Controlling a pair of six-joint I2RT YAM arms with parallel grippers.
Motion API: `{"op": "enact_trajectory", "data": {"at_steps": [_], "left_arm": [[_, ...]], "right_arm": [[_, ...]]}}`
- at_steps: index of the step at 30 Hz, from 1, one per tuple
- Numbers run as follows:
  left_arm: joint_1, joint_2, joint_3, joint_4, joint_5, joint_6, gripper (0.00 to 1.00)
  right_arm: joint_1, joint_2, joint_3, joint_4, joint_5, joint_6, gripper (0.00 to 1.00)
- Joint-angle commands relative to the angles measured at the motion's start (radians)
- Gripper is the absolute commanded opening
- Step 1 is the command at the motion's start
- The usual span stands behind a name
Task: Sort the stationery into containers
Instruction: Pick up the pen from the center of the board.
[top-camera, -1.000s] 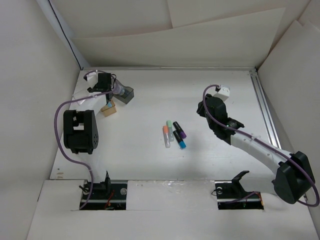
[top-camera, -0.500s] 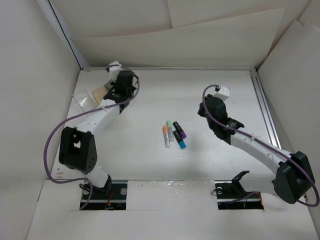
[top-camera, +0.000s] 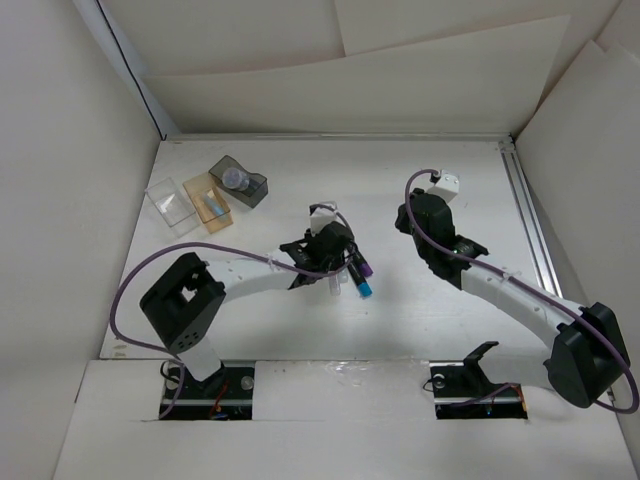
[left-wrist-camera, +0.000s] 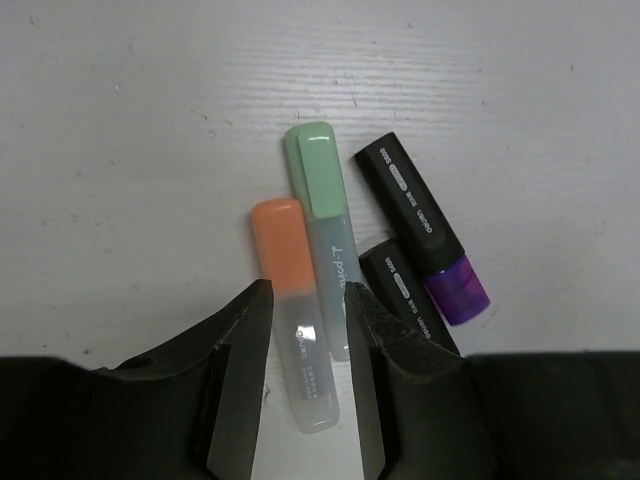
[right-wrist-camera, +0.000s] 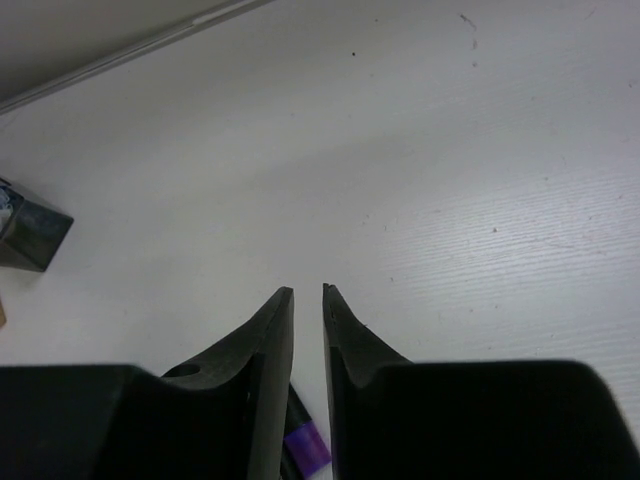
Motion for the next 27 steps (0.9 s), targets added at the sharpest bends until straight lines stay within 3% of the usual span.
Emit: {"op": "enact_trajectory", "data": {"at_steps": [1, 4, 9, 17, 27], "left_arm": [[-0.013, 0.009, -0.018, 0.008, -0.022, -0.046, 0.32], [-0.045, 0.069, 0.002, 0.005, -0.024, -0.071, 0.32], [-0.117, 0.109, 0.045, -0.082, -0.162, -0.115, 0.29], [-0.117, 0.068, 0.008, -0.059, -0.18, -0.135, 0.29], [-0.117, 0.177, 0.03, -0.07, -0.2, -0.154, 0.28]], "right_arm": [[0.009, -0.013, 0.043, 0.044, 0.012, -0.006, 0.25], [0.009, -0.013, 0.043, 0.044, 0.021, -0.006, 0.3], [0.009, -0.013, 0.043, 0.044, 0.021, -0.006, 0.3], [0.009, -0.004, 0.043, 0.044, 0.021, -0.006, 0.3], [0.009, -0.004, 0.043, 0.044, 0.021, -0.006, 0.31]]}}
